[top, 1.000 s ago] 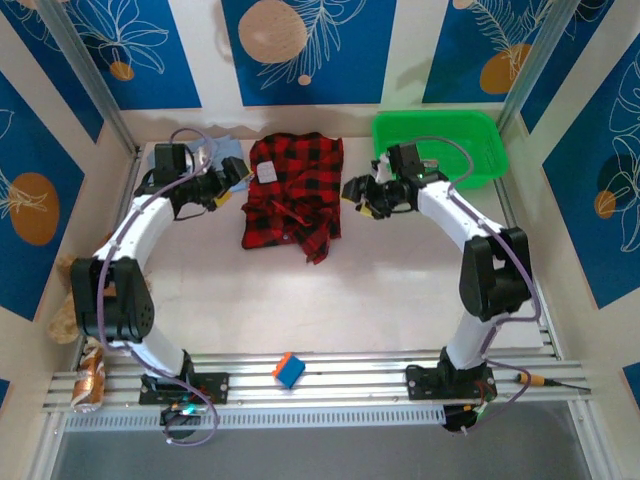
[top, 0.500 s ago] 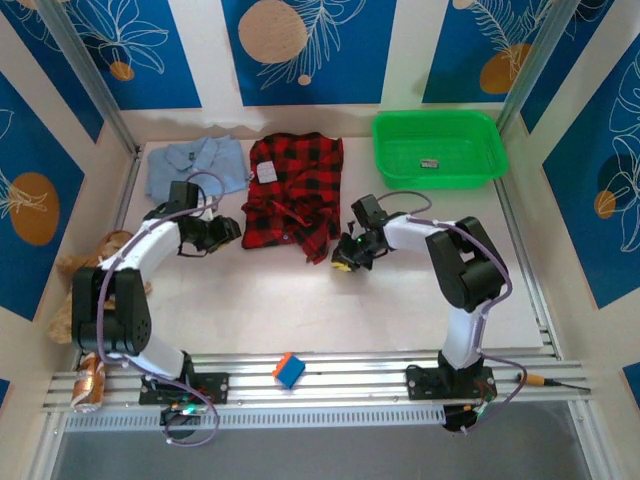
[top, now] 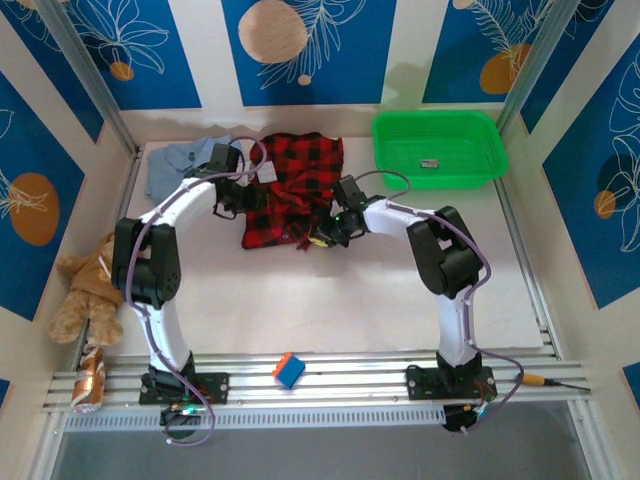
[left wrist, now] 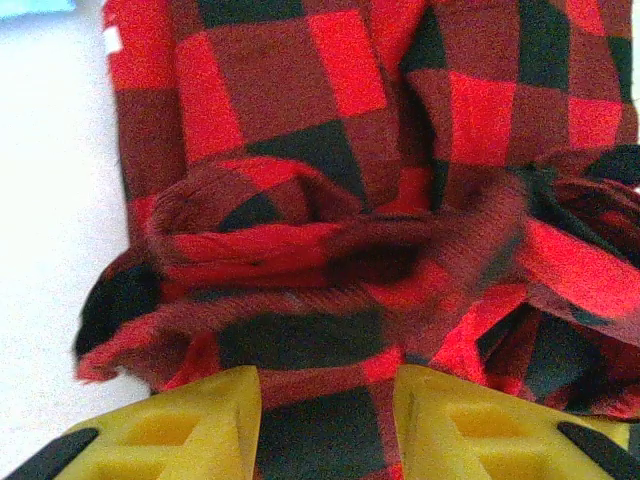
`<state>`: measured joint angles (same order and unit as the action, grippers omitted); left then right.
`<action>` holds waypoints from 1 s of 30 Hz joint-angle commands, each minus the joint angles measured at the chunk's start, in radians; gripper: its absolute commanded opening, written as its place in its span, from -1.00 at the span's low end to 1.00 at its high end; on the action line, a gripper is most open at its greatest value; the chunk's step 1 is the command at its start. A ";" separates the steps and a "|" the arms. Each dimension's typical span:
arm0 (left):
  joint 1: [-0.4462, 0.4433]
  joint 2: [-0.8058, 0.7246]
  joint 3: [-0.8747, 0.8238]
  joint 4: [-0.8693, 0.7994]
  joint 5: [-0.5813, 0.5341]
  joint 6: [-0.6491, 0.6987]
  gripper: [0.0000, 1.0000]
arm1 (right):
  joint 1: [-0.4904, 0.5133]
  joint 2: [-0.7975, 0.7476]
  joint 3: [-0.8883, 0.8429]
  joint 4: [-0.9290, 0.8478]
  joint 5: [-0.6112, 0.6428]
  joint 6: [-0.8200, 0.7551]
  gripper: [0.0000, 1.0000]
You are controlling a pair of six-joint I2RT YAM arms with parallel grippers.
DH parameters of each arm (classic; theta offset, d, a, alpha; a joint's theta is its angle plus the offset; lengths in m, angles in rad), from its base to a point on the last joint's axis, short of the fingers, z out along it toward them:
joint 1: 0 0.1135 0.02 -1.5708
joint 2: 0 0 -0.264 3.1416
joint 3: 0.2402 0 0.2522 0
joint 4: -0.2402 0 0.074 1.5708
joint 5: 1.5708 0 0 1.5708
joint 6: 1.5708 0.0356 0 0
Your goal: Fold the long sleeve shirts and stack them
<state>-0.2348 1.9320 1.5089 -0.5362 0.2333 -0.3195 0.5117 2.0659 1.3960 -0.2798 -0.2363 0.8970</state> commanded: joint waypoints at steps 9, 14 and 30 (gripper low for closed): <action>-0.056 0.113 0.094 0.044 0.061 0.038 -0.20 | -0.091 0.133 0.276 -0.012 -0.113 0.082 -0.68; -0.065 0.099 0.114 0.054 0.039 0.025 -0.14 | -0.102 0.224 0.453 -0.070 -0.169 0.073 -0.60; 0.044 -0.407 -0.161 -0.021 0.046 -0.037 0.82 | -0.121 0.364 0.868 -0.276 -0.178 -0.017 -0.05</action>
<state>-0.1791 1.5429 1.4559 -0.4831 0.2481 -0.3908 0.3901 2.5374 2.2707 -0.4313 -0.4412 0.9863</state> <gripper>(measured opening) 0.906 0.437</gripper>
